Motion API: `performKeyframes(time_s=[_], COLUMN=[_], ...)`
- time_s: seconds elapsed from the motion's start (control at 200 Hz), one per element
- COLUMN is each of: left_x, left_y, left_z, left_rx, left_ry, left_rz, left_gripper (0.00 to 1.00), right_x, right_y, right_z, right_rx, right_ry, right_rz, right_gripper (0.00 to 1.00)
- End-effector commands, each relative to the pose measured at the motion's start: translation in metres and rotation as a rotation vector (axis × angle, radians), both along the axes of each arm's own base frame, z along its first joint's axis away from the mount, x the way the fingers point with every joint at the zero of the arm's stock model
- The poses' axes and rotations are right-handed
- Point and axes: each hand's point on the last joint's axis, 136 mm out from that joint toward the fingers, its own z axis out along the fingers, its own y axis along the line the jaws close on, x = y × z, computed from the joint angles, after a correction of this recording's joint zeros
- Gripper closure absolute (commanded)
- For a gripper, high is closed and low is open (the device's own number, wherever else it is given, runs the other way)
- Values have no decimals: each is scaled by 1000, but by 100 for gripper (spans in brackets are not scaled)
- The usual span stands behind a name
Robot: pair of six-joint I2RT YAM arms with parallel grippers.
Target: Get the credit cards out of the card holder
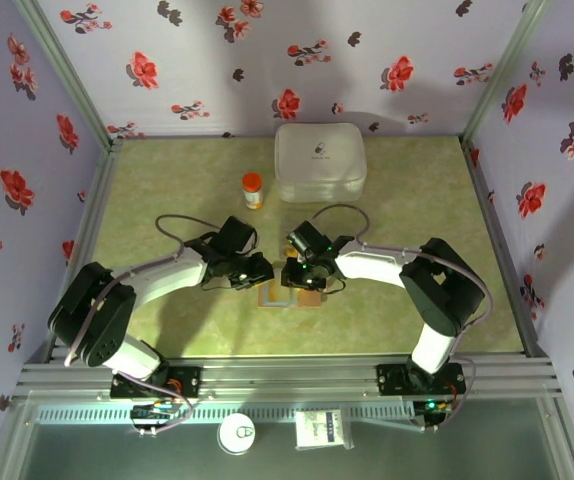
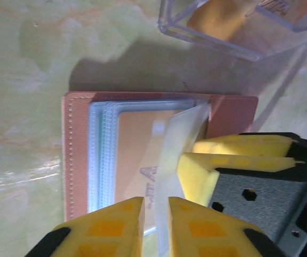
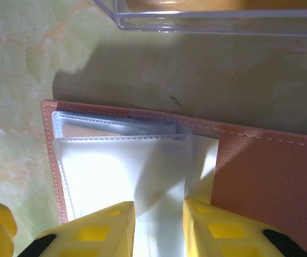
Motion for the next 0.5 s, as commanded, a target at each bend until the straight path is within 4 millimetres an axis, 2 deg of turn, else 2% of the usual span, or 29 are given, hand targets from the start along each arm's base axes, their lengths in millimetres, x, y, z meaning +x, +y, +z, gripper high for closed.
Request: performKeyframes(time_s=[0.0,0.24,0.495], left_x=[-4,-6,-8], left_y=[-9,-15,-17], left_z=[-6,-12,-23], left_rx=[-49,-89,-95], left_ry=[38,62,91], left_rz=[1,4,8], left_gripper=[80,78,81], right_x=[-4,-4,-3], right_y=[-3,-1,1], right_z=[2,3,5], right_rx=[-5,4,16], right_ry=[-12,-12,-15], right_rz=[4,4,2], right_gripper=[71,71,71])
